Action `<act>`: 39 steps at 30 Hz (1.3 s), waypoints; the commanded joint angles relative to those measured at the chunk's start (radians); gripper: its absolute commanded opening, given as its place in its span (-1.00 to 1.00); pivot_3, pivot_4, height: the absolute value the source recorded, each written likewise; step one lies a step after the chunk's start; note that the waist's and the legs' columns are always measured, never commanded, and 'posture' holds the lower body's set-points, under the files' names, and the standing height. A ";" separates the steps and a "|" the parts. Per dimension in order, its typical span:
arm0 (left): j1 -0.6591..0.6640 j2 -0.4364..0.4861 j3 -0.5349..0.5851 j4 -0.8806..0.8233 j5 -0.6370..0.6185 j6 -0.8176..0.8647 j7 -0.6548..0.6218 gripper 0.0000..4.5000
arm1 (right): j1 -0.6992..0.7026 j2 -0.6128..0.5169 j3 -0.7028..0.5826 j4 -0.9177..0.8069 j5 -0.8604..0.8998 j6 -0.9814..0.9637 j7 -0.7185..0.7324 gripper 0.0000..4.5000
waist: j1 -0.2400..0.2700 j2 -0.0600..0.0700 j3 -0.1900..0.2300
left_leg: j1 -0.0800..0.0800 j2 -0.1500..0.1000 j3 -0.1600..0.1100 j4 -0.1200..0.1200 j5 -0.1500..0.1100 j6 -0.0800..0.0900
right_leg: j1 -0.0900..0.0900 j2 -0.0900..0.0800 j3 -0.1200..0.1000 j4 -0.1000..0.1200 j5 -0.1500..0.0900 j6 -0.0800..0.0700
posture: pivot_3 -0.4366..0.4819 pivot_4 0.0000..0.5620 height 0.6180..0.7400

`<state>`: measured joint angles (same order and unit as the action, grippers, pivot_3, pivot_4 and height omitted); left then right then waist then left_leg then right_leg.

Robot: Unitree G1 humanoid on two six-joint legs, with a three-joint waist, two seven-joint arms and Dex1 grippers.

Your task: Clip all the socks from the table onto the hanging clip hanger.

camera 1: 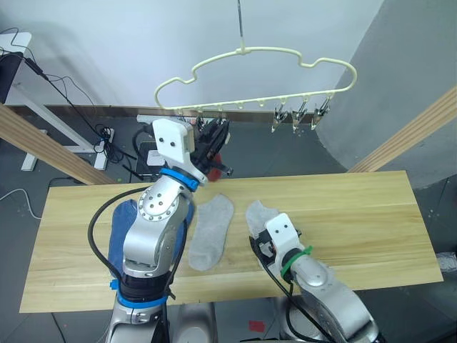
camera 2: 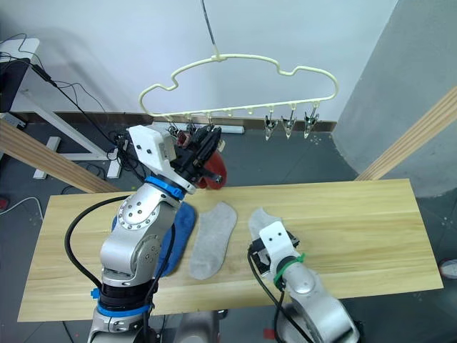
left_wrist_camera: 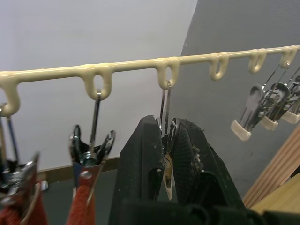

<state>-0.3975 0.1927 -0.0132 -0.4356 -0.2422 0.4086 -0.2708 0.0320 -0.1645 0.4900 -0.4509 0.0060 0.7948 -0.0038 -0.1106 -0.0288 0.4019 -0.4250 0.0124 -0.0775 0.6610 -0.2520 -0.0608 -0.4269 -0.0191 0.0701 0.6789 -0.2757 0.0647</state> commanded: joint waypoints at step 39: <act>-0.150 0.111 0.241 -0.006 -0.661 0.402 -0.043 -0.90 | -0.298 -0.160 -0.386 -0.192 0.325 0.009 0.457 -1.00 | 0.002 0.000 0.001 | -0.001 0.000 0.000 0.000 0.000 0.000 | 0.000 -0.001 -0.001 -0.001 0.003 -0.004 | -0.51 0.54 1.00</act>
<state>-0.5430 0.2978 0.2210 -0.4078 -0.8697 0.8080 -0.3158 -0.2615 -0.3307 0.1258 -0.6027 0.2996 0.8182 0.4394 -0.1090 -0.0292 0.4031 -0.4265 0.0120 -0.0772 0.6617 -0.2523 -0.0603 -0.4268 -0.0209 0.0699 0.6774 -0.2732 0.0604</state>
